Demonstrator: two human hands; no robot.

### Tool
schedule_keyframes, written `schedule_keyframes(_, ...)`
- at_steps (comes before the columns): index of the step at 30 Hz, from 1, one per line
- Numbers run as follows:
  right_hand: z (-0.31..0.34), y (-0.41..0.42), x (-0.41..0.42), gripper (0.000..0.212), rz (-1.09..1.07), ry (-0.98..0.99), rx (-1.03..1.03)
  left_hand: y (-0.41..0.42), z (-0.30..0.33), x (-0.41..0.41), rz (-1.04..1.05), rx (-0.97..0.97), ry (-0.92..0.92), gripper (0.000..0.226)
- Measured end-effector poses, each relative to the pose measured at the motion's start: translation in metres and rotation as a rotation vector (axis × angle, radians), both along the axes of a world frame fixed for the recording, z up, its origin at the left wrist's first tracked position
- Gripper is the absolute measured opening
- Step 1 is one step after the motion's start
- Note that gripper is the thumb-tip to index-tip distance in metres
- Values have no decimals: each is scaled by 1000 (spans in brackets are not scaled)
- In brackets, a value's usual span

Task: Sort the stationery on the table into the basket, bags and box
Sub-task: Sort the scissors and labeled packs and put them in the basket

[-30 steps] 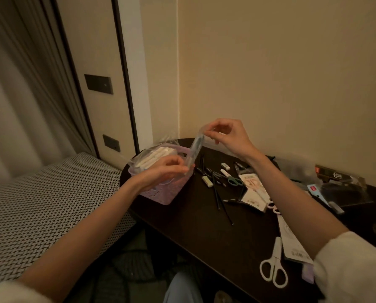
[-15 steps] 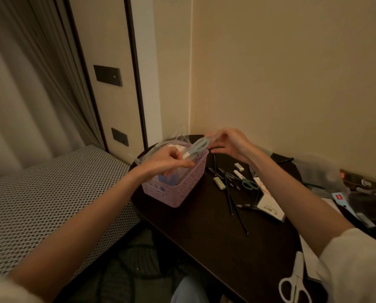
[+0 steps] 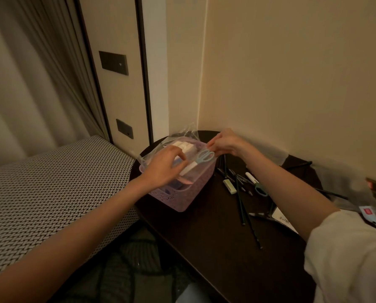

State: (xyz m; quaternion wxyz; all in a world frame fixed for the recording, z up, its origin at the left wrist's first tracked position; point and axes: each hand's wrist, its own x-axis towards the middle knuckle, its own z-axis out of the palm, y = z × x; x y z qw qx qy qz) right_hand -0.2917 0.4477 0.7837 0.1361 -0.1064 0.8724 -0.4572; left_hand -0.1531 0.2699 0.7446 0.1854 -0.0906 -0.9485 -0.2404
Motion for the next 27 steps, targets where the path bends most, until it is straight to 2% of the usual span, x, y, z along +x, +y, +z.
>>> schedule_keyframes(2,-9,-11,-9,24,-6,64,124,-10,-2,1,34,-189,67,24)
schedule_keyframes(5,-19,-25,-15,31,31,154,308,-13,-5,2,173,-460,142,54)
schedule_keyframes(8,-24,-34,-16,36,64,184,383,-9,-5,-1,367,-574,-33,102)
schedule_keyframes(10,-26,-37,-14,36,95,190,402,-4,-3,-6,479,-578,-161,119)
schedule_keyframes(14,-30,-35,-7,22,230,168,370,-3,1,-18,552,-602,-304,128)
schedule_keyframes(20,-39,-36,1,14,297,240,367,-1,1,-23,568,-598,-330,125)
schedule_keyframes(23,-51,-43,1,15,305,253,459,2,0,-23,574,-575,-327,126)
schedule_keyframes(27,-55,-49,4,31,290,325,707,3,-1,-22,586,-546,-313,128)
